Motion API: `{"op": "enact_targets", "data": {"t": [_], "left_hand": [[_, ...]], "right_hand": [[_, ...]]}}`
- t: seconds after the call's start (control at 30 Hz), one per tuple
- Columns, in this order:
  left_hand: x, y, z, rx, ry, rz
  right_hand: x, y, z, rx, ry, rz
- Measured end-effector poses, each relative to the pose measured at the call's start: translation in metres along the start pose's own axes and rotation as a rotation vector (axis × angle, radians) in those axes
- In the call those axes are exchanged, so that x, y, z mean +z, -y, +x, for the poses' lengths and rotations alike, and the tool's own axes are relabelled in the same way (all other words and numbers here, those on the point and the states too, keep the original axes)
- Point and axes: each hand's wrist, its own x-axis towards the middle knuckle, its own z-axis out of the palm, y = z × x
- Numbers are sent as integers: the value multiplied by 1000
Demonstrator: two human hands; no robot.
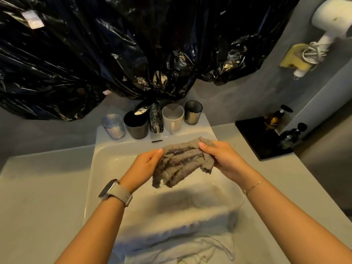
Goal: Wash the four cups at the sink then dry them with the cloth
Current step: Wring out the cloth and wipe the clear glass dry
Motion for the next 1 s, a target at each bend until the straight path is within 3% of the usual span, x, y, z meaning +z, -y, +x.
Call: {"op": "enact_targets", "data": {"t": [0.2, 0.37, 0.47, 0.57, 0.67, 0.77, 0.9, 1.0], "left_hand": [[-15, 5, -3, -4, -74, -70], [-21, 2, -5, -88, 2, -140], [-21, -5, -2, -116, 60, 102], [-18, -6, 6, -72, 140, 443], [-17, -4, 15, -61, 161, 449], [-20, -5, 25, -56, 137, 384], [-16, -18, 34, -73, 276, 306], [-15, -32, 38, -42, 346, 298]], "right_hand": [[-2, 17, 8, -4, 89, -249], [5, 32, 12, -41, 92, -550], [12, 33, 14, -36, 157, -591], [12, 25, 17, 22, 258, -412], [7, 24, 15, 30, 242, -334], [2, 23, 9, 34, 282, -657], [2, 9, 10, -112, 270, -1117], [-1, 4, 17, -85, 287, -1221]]}}
